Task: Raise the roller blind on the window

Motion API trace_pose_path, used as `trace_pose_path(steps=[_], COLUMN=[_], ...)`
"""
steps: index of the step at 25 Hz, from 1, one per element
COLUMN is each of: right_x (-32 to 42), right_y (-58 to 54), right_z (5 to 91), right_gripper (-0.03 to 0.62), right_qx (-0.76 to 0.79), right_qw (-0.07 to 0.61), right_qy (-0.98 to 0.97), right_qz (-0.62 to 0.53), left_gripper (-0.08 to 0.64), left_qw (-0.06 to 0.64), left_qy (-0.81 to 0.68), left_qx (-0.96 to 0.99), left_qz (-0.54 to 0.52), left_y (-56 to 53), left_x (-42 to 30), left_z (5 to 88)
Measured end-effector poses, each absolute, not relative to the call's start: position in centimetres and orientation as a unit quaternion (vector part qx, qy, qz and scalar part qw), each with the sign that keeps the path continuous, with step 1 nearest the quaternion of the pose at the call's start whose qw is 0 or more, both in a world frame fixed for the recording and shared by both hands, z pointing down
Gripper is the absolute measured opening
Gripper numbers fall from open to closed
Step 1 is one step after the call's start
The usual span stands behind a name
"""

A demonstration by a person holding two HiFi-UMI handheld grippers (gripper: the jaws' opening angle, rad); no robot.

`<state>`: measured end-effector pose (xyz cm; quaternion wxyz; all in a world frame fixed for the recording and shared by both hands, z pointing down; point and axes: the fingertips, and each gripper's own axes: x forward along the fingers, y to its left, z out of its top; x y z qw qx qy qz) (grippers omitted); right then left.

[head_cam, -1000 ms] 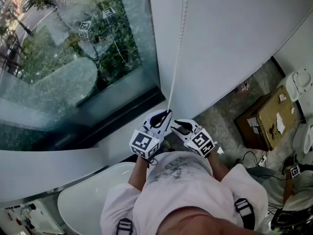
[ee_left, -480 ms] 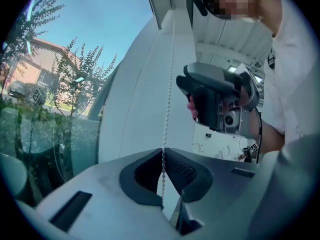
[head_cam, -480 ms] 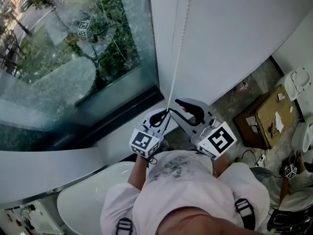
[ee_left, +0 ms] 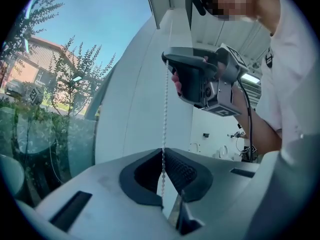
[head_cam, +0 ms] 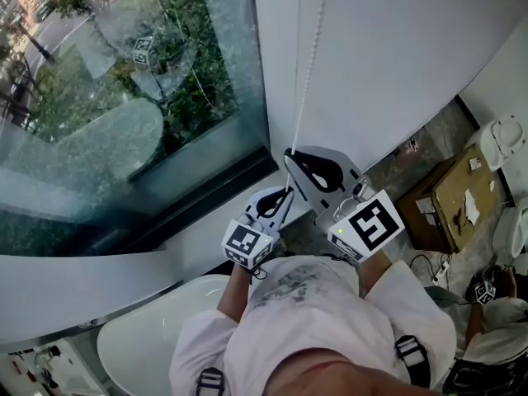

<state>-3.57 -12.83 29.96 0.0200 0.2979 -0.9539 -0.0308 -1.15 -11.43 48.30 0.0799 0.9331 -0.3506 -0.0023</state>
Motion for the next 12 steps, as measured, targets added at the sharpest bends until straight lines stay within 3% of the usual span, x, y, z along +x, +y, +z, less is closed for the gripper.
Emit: trace_pose_path(steps=[12], right_x=[-3.2], right_y=[-13.2], right_z=[34.1], right_gripper=[0.061], right_qx=[0.315], right_qw=[0.033], right_qy=[-0.948], right_qz=[-0.020], left_gripper=[0.014], left_qw=[0.126], left_qy=[-0.338], left_qx=[0.933], left_qz=[0.020], left_y=[-11.4], left_x=[-0.8], left_z=[52.6])
